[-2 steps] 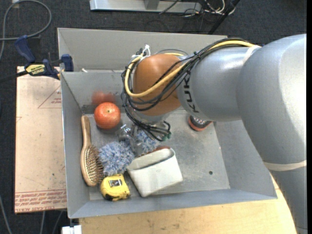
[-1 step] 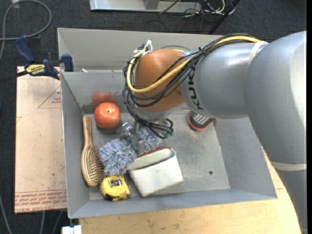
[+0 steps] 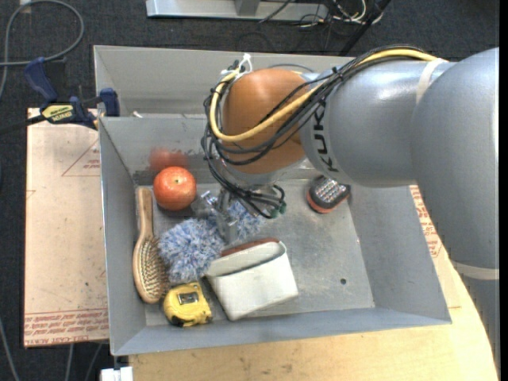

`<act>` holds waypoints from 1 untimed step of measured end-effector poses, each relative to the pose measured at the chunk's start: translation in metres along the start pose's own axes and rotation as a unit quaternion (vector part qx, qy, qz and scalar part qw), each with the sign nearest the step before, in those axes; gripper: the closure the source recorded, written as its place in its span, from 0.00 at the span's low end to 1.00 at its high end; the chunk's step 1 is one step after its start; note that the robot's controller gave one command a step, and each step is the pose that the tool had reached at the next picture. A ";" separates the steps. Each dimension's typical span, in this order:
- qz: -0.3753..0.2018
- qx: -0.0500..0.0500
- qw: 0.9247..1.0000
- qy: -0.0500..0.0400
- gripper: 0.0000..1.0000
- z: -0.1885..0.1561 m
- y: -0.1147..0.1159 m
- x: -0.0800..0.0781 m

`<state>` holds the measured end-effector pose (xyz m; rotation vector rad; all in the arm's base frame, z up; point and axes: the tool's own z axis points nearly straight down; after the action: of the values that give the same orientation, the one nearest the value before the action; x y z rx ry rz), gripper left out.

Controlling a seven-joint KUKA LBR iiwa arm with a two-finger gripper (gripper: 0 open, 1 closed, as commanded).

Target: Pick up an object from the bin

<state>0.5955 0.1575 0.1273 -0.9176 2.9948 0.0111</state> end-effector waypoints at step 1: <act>0.000 0.000 1.000 -0.002 1.00 -0.012 0.000 -0.001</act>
Offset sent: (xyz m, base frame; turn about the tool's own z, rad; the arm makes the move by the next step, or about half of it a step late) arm 0.0001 0.0001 0.0030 0.0000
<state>0.5966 0.1579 0.1398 -0.9165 2.9918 0.0113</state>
